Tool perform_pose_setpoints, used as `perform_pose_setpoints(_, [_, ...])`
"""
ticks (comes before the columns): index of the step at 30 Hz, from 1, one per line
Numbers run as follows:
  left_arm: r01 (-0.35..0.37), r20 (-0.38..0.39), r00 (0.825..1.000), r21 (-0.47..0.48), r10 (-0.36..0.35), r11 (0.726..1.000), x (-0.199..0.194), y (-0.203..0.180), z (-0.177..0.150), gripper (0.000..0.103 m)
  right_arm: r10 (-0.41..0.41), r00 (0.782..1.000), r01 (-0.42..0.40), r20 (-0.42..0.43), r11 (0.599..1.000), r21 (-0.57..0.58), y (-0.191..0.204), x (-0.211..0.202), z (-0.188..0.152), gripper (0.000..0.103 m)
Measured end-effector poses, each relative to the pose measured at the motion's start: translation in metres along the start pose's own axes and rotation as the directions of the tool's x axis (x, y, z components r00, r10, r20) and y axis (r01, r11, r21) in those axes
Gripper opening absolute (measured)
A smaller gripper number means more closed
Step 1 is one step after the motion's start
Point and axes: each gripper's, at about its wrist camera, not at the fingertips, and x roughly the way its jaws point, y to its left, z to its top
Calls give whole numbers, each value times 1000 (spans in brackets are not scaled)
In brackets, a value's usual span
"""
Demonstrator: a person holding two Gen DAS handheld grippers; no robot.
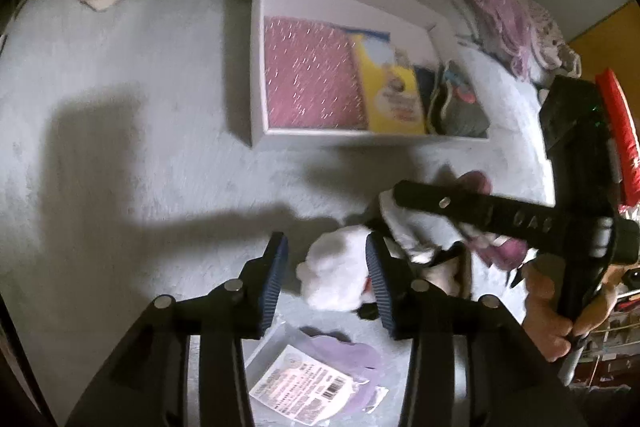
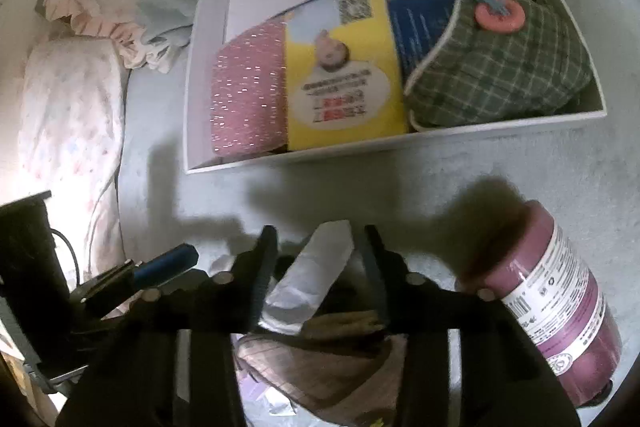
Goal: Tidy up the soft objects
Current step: 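Grasp the white plush toy on the bed with the left gripper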
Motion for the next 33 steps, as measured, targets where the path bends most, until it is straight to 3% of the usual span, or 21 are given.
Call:
perform_pose_setpoints(7, [19,-91,996,91,-10,996,22,-13,-6,40,29,999,-28,-44,999,27,-4,9,-1,40])
perform_pose_setpoints(11, [33,-110,994,79,-24,996,33,-12,-4,40,26,997,-23,-76,999,40,-4,23,-1,38])
perform_pose_setpoints(12, [37,-106,994,76,-29,996,33,-11,-4,34,24,997,-20,-76,999,43,-4,25,-1,36])
perform_pose_setpoints(17, [-2,-73,997,112,11,994,28,-21,-4,28,26,998,-22,-61,998,60,-9,22,-1,14])
perform_pose_setpoints(24, [-43,-23,999,127,46,991,16,-30,-2,25,6,1000,-6,-6,1000,-3,-5,8,1,9])
perform_pose_setpoints(33, [-46,86,996,100,38,994,-10,-35,2,21,18,996,-12,90,998,-64,6,-19,1,7])
